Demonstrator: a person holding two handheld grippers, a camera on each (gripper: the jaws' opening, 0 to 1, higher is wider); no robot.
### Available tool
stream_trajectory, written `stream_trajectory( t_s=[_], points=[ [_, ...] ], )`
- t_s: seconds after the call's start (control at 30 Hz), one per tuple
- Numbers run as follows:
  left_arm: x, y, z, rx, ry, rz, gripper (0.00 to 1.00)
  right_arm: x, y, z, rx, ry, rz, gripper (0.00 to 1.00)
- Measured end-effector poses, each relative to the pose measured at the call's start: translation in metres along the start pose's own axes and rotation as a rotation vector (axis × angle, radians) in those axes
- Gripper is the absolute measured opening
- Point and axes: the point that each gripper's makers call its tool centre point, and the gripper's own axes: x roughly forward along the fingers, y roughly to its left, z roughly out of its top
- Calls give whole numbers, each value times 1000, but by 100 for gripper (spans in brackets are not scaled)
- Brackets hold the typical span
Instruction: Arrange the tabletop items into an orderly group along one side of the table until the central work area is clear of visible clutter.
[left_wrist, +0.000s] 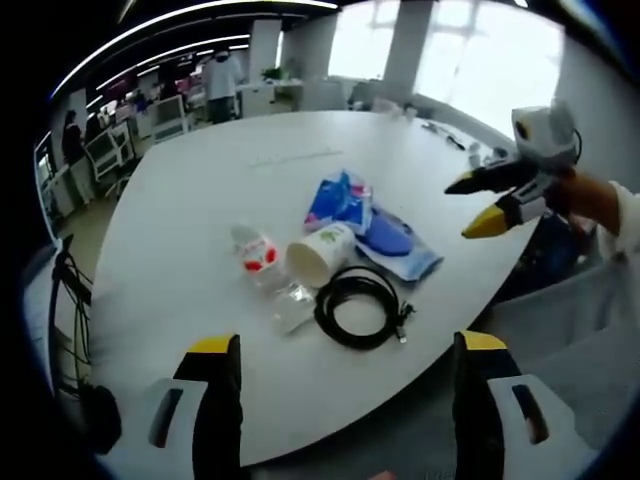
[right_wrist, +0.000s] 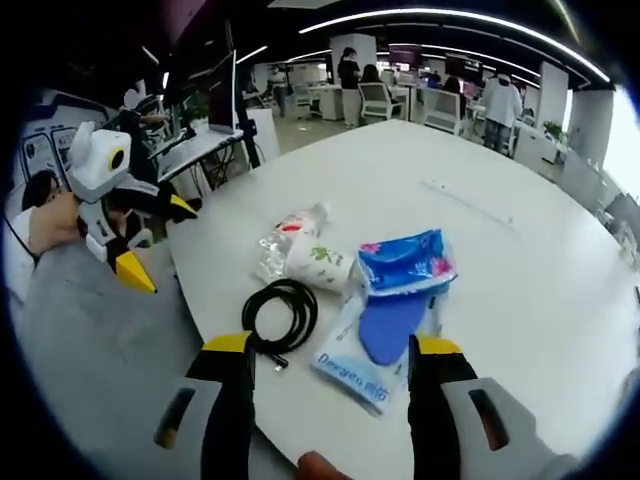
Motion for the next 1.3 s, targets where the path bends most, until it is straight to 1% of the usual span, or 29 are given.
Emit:
stream_trajectory(
  t_s=[0.1, 0.3, 0.57, 0.73, 0.9, 1.07, 1.3],
  points=[
    [0, 2, -1, 0, 4, 4, 83, 3, 0, 5, 7, -9, 21, 59],
    [0, 3, -1, -4, 4, 10, 83, 6, 4, 11, -12, -15, 36, 58],
    [-1, 5, -1, -13, 3, 22, 83, 11, 4, 11, -30, -4, 62, 58],
    [-1, 8, -3, -9, 12, 29, 82, 17, -4, 14, -49, 4, 70, 58],
    [-1, 9, -5, -12, 18, 38, 82, 25, -5, 16, -60, 7, 84, 58],
    [-1, 11, -6, -9, 24, 41, 82, 30, -3, 19, -76, 12, 99, 58],
    [-1, 13, -8, -4, 32, 52, 82, 35, -2, 18, -95, 25, 113, 58]
  ],
)
